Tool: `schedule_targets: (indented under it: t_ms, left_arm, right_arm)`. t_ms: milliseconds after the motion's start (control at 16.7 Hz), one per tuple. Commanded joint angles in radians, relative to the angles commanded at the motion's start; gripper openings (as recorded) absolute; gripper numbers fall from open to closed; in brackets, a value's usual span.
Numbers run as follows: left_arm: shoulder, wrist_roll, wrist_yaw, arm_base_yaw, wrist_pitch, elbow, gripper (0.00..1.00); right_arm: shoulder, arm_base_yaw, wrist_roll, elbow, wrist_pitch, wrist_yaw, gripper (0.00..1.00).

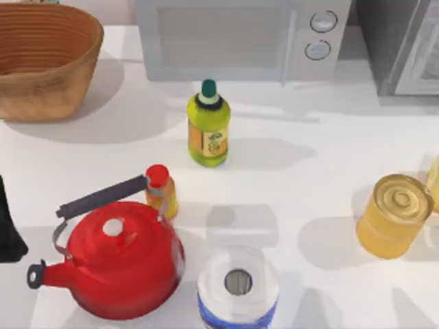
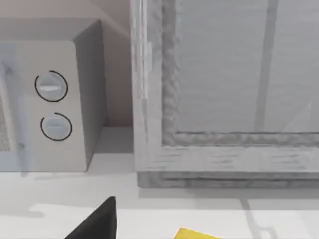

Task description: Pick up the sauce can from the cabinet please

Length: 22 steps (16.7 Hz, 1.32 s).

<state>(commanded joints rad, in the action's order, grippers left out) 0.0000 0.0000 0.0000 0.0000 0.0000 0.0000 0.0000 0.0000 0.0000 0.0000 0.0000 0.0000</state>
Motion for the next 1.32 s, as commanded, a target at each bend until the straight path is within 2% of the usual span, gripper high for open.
schedule_targets:
  t_ms: [240, 480, 1320]
  left_arm:
    - [0.0, 0.0, 0.0, 0.0, 0.0, 0.0, 1.0]
    - [0.0, 0.0, 0.0, 0.0, 0.0, 0.0, 1.0]
    - [0.0, 0.0, 0.0, 0.0, 0.0, 0.0, 1.0]
  right_arm:
    - [0.026, 0.003, 0.001, 0.032, -0.006, 0.006, 1.0]
    - [0.18, 0.023, 0.003, 0.22, -0.05, 0.031, 1.0]
    - [1.116, 0.155, 0.013, 1.453, -0.353, 0.165, 1.0]
